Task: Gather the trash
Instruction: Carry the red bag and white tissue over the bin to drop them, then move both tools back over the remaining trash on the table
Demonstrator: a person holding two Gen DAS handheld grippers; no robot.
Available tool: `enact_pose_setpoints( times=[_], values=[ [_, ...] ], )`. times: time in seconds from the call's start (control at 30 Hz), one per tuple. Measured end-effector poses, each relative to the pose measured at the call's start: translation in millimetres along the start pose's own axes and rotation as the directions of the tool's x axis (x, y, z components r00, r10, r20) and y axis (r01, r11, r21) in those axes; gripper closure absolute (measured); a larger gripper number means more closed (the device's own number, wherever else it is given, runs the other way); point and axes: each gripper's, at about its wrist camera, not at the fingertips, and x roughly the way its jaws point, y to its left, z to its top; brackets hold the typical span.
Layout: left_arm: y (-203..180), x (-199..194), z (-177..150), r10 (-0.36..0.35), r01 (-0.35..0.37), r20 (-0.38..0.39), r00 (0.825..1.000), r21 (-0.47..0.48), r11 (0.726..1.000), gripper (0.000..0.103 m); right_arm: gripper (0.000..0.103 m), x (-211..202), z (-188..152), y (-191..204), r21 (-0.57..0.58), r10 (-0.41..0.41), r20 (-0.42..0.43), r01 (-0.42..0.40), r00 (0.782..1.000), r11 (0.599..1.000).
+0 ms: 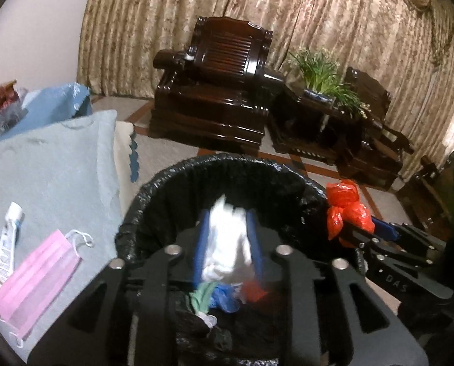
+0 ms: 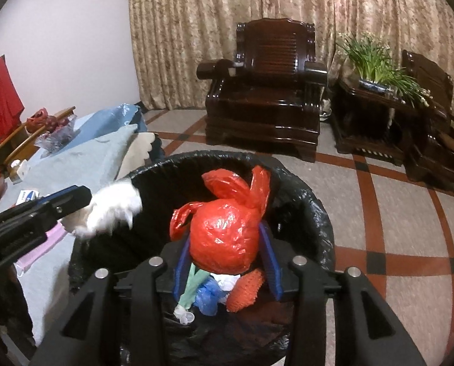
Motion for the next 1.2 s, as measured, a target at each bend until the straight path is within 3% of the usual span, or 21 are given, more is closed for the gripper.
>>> enact_pose_setpoints(
  times=[0.1,0.17,0.2,0.23,0.3,0.4,0.6,0.73,0.93,1.07,1.2],
  values=[
    [3.1,-0.3,0.0,0.006,-0.006,-0.005,1.0,-0.008,1.0,0.063,0.038,1.2,0.7,-0.5,-0.004,-0.011,-0.009,0.011,1.0,1.0],
    [7.2,-3.6,-0.1,0.018,-0.018,0.006,1.0,-0.013,1.0,0.051,0.027,-0.5,1.3,0.2,-0.007,-0.015,-0.003,0.015,1.0,1.0],
    [11.0,-7.5,-0.2,0.03,-0.03,0.019,0.999,-0.017,0.999,0.041,0.013,-0.4,1.6,0.8,-0.007,-0.021,0.0,0.021,1.0,1.0],
    [13.4,-11.0,-0.1,0.041,-0.041,0.029,0.999,-0.019,0.999,0.031,0.007,-1.9,1.8,1.7,-0.005,-0.029,0.011,0.029,1.0,1.0],
    [22.9,-21.0,0.0,0.078,-0.077,0.055,0.995,-0.024,0.997,0.022,0.007,-3.1,2.3,3.5,-0.003,-0.021,0.018,0.021,1.0,1.0],
    [39.1,-32.4,0.3,0.119,-0.117,0.068,0.991,-0.035,0.993,0.017,0.007,-3.6,4.3,11.5,-0.002,-0.003,0.023,0.003,1.0,1.0],
    [74.2,-64.4,-0.7,0.207,-0.201,0.1,0.973,-0.066,0.977,0.016,0.006,-5.2,12.1,41.2,-0.032,0.055,0.046,-0.054,0.997,0.998],
    [104.7,-96.5,-3.2,0.285,-0.273,0.129,0.95,-0.107,0.956,0.016,0.006,-6.0,17.5,72.5,-0.066,0.119,0.058,-0.115,0.991,0.991],
    [146.2,-146.2,-14.5,0.421,-0.4,0.166,0.892,-0.149,0.904,0.016,0.006,-8.3,20.6,138.7,-0.139,0.258,0.066,-0.247,0.964,0.959],
    [173.4,-176.5,-26.5,0.507,-0.481,0.161,0.847,-0.177,0.859,0.016,0.006,-7.0,19.3,182.3,-0.189,0.338,0.047,-0.324,0.94,0.927],
    [195.3,-197.6,-41.6,0.562,-0.532,0.142,0.815,-0.202,0.823,0.016,0.006,-3.5,12.5,222.7,-0.227,0.398,0.016,-0.384,0.917,0.895]
  ],
)
